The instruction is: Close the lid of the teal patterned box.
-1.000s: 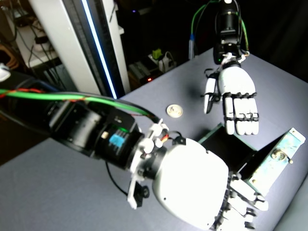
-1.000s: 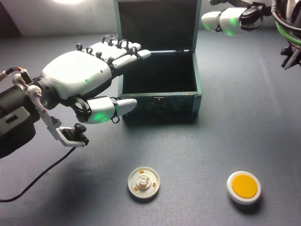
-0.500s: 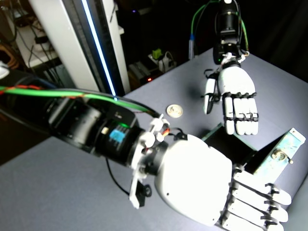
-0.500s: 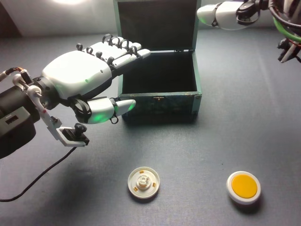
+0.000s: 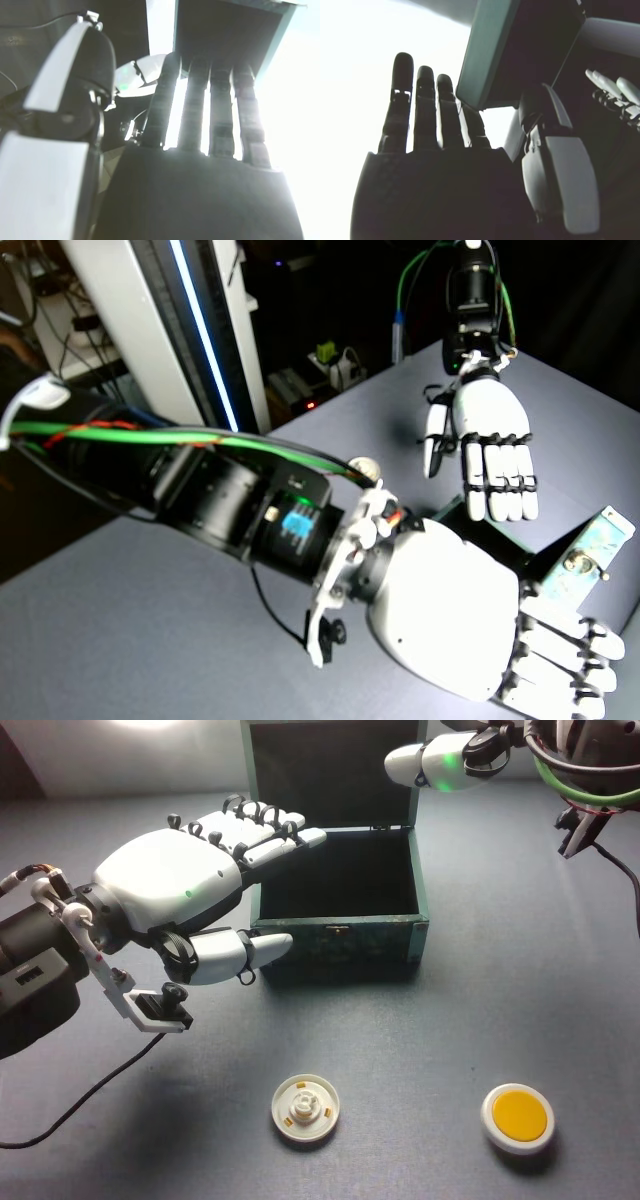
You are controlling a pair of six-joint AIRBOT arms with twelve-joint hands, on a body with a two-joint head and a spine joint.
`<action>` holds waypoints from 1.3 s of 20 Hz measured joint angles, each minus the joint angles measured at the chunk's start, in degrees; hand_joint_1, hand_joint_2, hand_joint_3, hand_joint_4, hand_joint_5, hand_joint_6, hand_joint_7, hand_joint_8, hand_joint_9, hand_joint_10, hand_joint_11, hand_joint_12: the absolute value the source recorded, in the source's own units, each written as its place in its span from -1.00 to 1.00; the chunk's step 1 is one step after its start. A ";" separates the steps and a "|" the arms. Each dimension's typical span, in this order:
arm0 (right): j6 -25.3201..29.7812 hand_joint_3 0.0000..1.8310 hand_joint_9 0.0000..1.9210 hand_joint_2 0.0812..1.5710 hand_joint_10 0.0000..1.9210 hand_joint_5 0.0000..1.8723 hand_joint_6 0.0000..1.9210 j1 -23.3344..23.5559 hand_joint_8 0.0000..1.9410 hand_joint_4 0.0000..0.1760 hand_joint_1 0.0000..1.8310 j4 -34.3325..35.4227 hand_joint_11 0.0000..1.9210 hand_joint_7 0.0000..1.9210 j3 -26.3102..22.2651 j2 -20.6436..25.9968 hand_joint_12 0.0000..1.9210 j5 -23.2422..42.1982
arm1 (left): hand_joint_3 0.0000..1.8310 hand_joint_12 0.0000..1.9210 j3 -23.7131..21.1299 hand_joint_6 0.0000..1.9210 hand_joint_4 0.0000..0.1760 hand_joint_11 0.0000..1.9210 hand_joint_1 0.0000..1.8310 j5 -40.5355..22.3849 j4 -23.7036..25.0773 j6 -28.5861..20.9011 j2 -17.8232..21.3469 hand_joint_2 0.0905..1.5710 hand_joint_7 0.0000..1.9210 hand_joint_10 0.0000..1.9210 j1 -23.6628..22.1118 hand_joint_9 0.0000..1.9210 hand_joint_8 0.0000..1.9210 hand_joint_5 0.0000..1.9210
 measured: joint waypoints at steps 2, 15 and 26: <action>0.00 -0.99 -0.60 0.72 -0.85 -0.76 -0.95 0.00 -0.93 -1.00 -0.76 0.02 -1.00 -0.62 -0.35 0.22 0.55 0.46 | -1.00 -0.88 0.02 -1.00 -0.88 -1.00 -0.60 0.02 -0.02 -0.02 0.00 0.76 -1.00 -1.00 0.00 -1.00 -1.00 -0.93; 5.27 -1.00 -0.55 0.77 0.13 -0.67 -0.98 -3.06 -0.99 -1.00 -0.82 -5.16 -0.90 -0.34 -8.83 6.78 0.86 5.46 | -1.00 -0.90 -0.07 -1.00 -0.61 -1.00 -0.63 -0.81 -3.15 -0.24 0.15 0.74 -1.00 -1.00 1.75 -1.00 -1.00 -0.95; 19.93 -1.00 -1.00 0.70 -0.66 -0.98 -1.00 -8.72 -1.00 -1.00 -0.93 -16.24 -1.00 -0.90 -16.50 12.66 0.26 13.05 | -1.00 -1.00 -4.48 -0.99 -0.67 -1.00 -0.74 -6.01 -5.03 -0.28 3.45 0.77 -1.00 -1.00 7.65 -1.00 -1.00 -0.97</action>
